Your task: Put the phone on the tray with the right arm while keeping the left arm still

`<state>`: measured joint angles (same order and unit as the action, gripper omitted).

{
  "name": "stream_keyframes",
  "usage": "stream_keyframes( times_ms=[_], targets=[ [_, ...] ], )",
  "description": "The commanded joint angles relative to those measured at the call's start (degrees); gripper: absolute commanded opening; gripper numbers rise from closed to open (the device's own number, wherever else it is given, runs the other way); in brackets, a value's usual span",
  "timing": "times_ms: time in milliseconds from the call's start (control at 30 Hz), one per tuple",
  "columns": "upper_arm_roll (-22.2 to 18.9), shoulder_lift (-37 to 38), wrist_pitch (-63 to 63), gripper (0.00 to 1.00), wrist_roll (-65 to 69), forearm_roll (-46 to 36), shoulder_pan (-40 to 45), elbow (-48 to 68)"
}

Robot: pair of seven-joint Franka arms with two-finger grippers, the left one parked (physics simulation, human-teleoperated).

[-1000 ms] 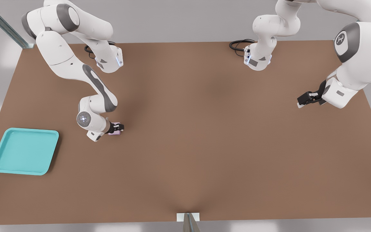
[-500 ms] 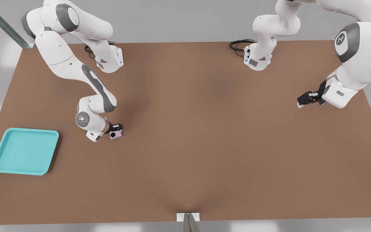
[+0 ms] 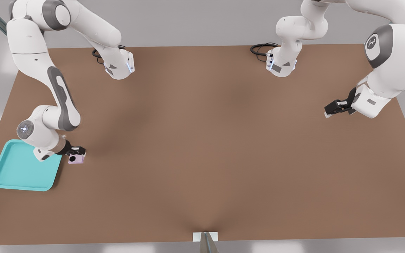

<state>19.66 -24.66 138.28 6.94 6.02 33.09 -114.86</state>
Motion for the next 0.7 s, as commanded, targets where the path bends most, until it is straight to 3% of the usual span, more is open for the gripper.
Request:
stream_keyframes(
  times_ms=[0,133,233,267,300,433,500,567,633,667],
  targets=[
    [-0.1,-2.8,-2.9,0.76,16.8,4.5,4.6,3.4],
    [-1.9,-12.4,-10.1,0.76,29.9,4.8,9.7,18.1],
    [-3.2,-14.5,-10.1,0.77,30.7,4.8,9.6,18.9],
    [-3.2,-15.3,-10.1,0.94,30.4,4.8,9.6,18.8],
    [-3.2,-15.4,-10.1,1.00,30.2,4.8,9.5,18.7],
    [-2.5,-14.6,-11.4,1.00,30.1,4.8,8.9,21.1],
    [3.5,-10.4,-26.6,1.00,24.5,5.0,6.7,30.8],
    [5.6,-0.4,-35.4,1.00,4.4,8.1,-6.0,31.4],
    [17.3,2.9,-36.5,1.00,-13.1,8.0,-6.4,31.1],
    [21.2,3.5,-37.2,1.00,-18.4,8.1,-6.5,30.8]
  ],
)
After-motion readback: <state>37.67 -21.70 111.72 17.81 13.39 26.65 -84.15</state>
